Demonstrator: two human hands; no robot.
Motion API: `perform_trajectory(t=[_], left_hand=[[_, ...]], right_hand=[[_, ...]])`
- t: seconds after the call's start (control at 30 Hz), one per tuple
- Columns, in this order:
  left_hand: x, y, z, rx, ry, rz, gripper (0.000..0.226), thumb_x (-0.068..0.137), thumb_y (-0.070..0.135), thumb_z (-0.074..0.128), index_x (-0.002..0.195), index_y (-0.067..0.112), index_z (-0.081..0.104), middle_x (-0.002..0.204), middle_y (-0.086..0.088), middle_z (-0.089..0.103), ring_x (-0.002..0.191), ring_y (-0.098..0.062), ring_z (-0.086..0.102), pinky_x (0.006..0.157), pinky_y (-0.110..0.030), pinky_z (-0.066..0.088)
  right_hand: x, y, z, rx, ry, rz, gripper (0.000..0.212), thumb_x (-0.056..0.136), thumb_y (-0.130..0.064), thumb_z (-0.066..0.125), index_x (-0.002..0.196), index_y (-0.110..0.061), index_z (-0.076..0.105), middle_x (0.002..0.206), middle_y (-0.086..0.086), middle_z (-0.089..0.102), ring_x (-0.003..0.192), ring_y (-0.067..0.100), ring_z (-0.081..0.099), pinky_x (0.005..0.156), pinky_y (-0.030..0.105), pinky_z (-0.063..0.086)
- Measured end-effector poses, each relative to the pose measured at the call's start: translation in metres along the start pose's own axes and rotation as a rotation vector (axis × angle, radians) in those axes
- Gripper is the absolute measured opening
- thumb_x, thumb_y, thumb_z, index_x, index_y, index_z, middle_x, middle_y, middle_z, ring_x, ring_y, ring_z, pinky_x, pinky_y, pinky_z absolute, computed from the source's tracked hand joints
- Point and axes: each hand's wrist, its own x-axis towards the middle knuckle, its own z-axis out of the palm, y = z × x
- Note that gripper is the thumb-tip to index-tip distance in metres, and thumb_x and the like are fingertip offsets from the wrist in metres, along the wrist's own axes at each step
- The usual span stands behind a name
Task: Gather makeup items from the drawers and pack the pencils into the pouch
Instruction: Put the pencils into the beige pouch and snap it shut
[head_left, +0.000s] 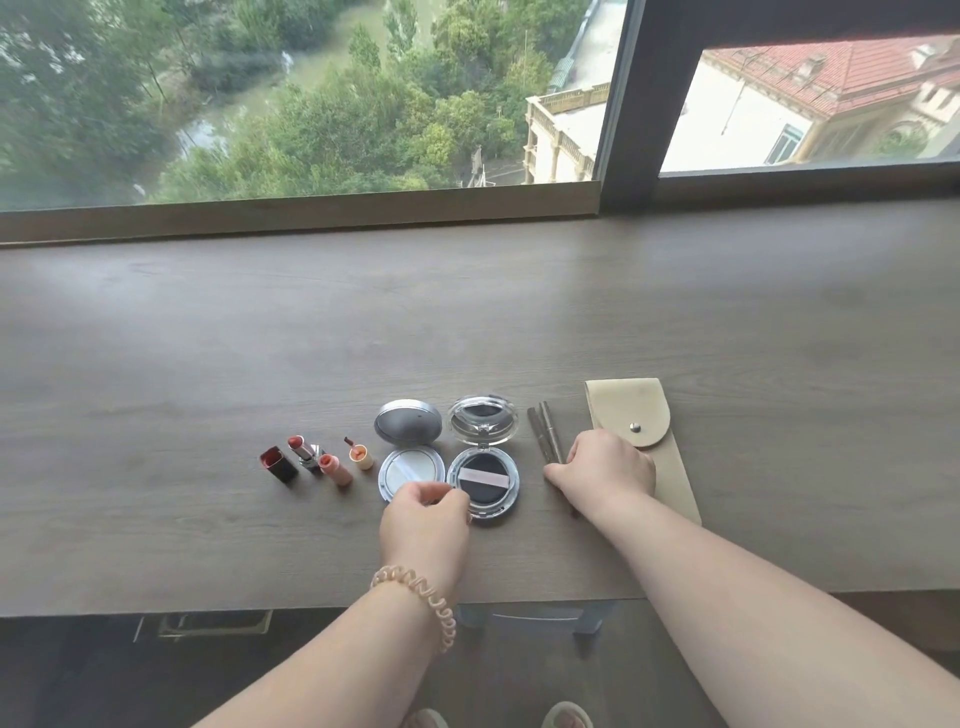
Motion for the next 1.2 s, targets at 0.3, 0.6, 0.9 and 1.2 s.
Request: perform_trajectory(t=[0.3,0.6,0.9,1.2], left_hand=[[-0.015,0.027,-0.013,-0.114,-0.117,0.023,0.007,0.082,0.006,0.058,0.080,0.012,0.061,0.063,-0.003,0.062,0.055,-0.017,0.054,0.059,-0.026,0.044],[-0.020,0.031,-0.022,-0.129,-0.154,0.062,0.009,0.083,0.002,0.056,0.079,0.009,0.061,0.061,-0.004,0.060,0.054,-0.016,0.052,0.058,-0.026,0.044],[-0.004,0.055,-0.043,0.077,-0.300,0.247,0.018,0.085,0.013,0.063,0.102,0.013,0.065,0.084,0.000,0.064,0.067,-0.013,0.058,0.059,-0.023,0.045],[-0.020,0.134,-0.052,1.030,-0.572,1.082,0.050,0.088,0.037,0.056,0.136,0.031,0.043,0.129,0.004,0.052,0.120,-0.019,0.048,0.101,-0.032,0.039]], right_hand=[[-0.011,0.008,-0.008,-0.014,-0.036,0.002,0.019,0.077,-0.033,0.056,0.084,-0.019,0.067,0.089,0.000,0.068,0.089,0.024,0.061,0.070,0.027,0.042],[-0.018,0.009,-0.007,-0.032,-0.074,0.053,0.023,0.082,-0.037,0.058,0.097,-0.022,0.065,0.102,0.000,0.067,0.098,0.023,0.061,0.080,0.029,0.044],[-0.035,0.011,-0.039,0.460,-0.145,-0.092,0.022,0.079,-0.027,0.062,0.059,-0.018,0.060,0.059,-0.001,0.065,0.061,0.016,0.057,0.062,0.032,0.048],[-0.089,-0.008,-0.145,0.318,-0.353,-0.399,0.010,0.083,-0.017,0.063,0.074,-0.014,0.065,0.068,0.001,0.070,0.061,0.013,0.066,0.066,0.032,0.054]])
